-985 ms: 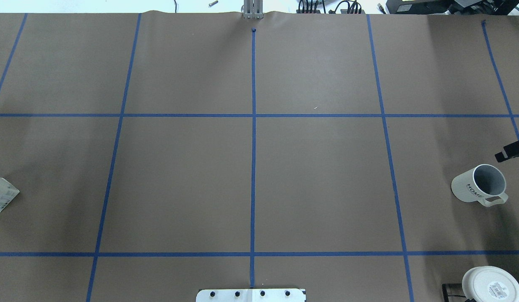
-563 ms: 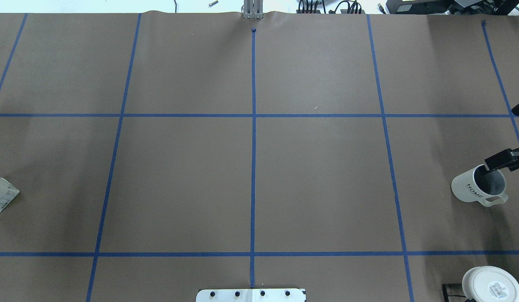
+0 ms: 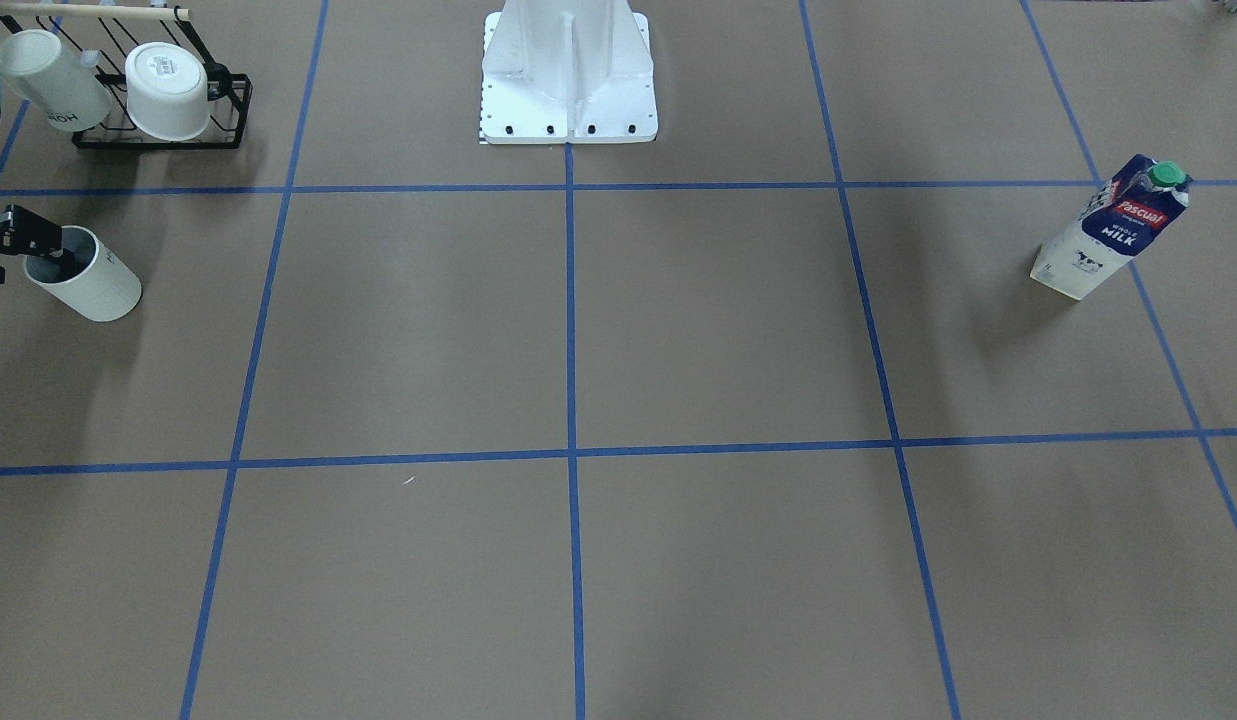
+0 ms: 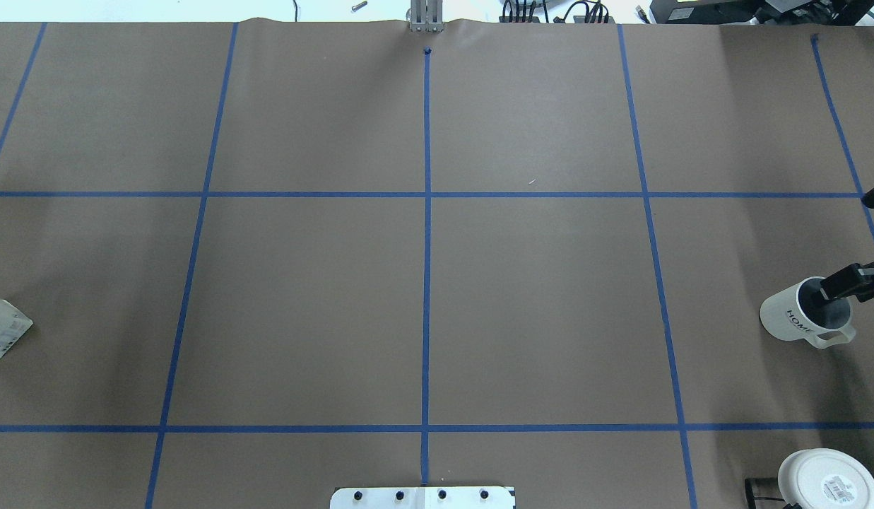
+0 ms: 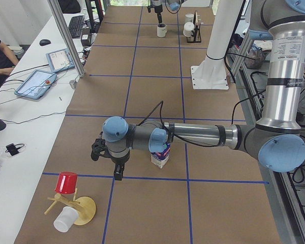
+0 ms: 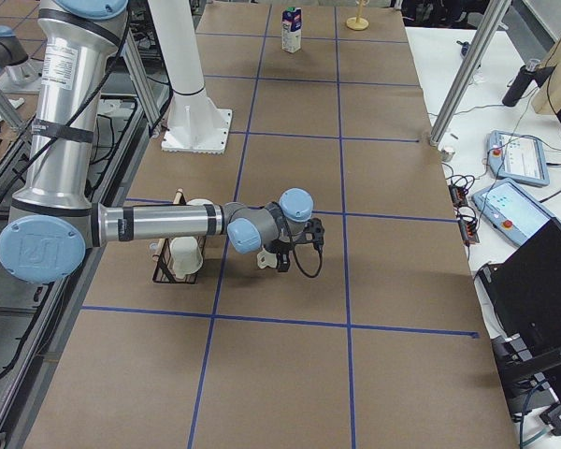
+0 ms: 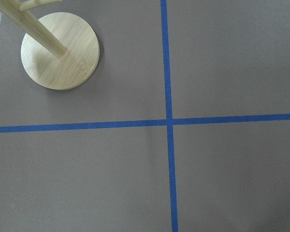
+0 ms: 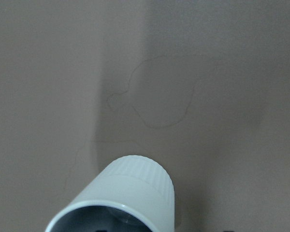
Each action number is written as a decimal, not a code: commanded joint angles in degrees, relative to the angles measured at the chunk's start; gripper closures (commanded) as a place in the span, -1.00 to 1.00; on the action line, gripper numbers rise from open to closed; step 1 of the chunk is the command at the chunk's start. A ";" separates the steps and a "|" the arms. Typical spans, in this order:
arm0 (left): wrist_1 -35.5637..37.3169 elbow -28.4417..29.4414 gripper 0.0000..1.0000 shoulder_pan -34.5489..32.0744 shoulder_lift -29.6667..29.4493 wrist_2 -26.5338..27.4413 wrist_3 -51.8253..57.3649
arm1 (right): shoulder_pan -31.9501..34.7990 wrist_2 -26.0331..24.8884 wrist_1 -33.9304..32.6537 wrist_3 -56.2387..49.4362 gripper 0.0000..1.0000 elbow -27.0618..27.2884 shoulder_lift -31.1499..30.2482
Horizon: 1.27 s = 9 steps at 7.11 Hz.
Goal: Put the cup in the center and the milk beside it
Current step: 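Lower the right gripper onto the rim of the white mug and grasp it, then lift the white mug with the right gripper and carry it toward the table center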
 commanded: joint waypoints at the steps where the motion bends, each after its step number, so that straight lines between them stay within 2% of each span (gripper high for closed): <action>1: 0.00 -0.05 -0.96 0.00 -0.05 0.00 0.00 | -0.13 0.28 0.33 0.23 1.00 0.11 0.35; 4: 0.00 0.48 -0.96 0.00 -0.57 0.00 0.00 | 0.13 0.11 0.77 0.50 1.00 2.03 0.61; 6: 0.00 0.48 -0.96 0.00 -0.66 0.00 0.00 | 5.38 1.16 -1.32 0.85 1.00 4.24 4.45; 7: 0.00 0.48 -0.96 0.00 -0.75 0.00 0.00 | 6.98 1.51 -8.56 1.11 1.00 4.33 11.27; 8: 0.00 0.57 -0.96 0.00 -0.66 0.00 0.00 | 7.34 1.52 -19.86 2.94 1.00 4.24 20.91; 9: 0.00 0.57 -0.96 0.00 -0.75 0.00 0.00 | 6.39 0.99 -28.24 7.23 1.00 2.85 30.84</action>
